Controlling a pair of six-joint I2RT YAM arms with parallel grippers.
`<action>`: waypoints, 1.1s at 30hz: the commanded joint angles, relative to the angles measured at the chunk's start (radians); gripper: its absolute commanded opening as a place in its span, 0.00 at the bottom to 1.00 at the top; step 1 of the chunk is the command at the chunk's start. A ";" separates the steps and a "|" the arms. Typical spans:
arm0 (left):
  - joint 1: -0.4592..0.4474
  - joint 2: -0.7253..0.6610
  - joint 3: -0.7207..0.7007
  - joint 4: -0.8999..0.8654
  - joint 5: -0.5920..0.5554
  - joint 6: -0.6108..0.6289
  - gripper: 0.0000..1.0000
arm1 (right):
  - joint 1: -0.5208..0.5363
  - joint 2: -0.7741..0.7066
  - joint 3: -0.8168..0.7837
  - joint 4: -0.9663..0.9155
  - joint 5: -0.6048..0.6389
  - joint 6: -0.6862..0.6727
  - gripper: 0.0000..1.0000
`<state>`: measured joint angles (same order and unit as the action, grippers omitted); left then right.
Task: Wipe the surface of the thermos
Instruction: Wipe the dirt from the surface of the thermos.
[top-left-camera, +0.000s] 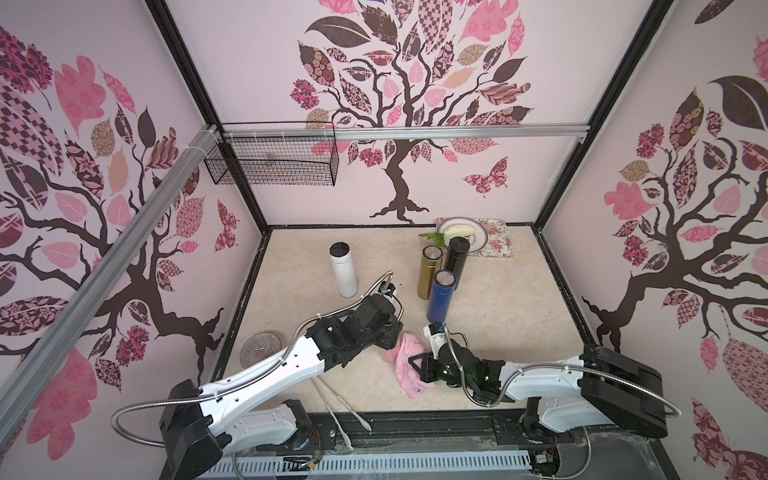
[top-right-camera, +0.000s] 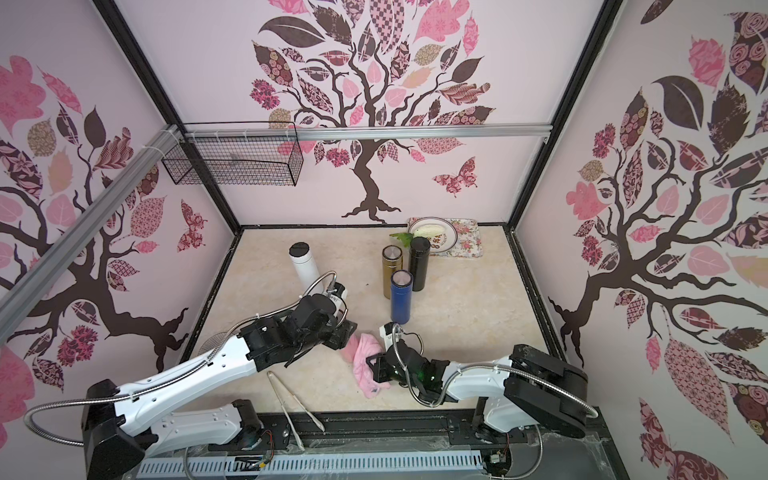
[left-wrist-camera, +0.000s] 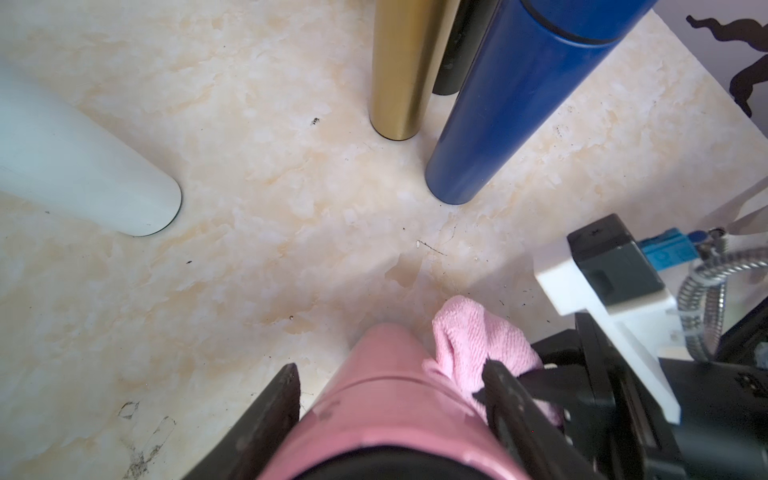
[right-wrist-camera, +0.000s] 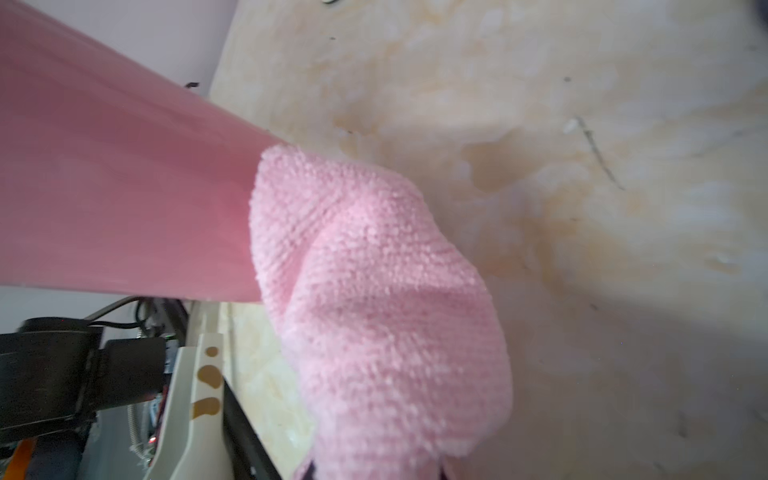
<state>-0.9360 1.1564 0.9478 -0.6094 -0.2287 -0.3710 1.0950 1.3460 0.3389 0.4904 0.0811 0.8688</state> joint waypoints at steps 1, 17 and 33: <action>-0.002 0.005 0.003 0.037 -0.010 0.018 0.00 | -0.004 -0.071 0.020 -0.028 0.061 0.009 0.00; -0.069 0.006 -0.023 0.009 -0.151 -0.034 0.89 | -0.027 -0.181 0.013 -0.115 0.109 -0.024 0.00; -0.104 0.061 -0.012 -0.071 -0.196 -0.349 0.84 | -0.053 -0.221 -0.002 -0.142 0.111 -0.024 0.00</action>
<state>-1.0264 1.1980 0.9478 -0.6846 -0.4168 -0.6559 1.0481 1.1572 0.3378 0.3584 0.1722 0.8528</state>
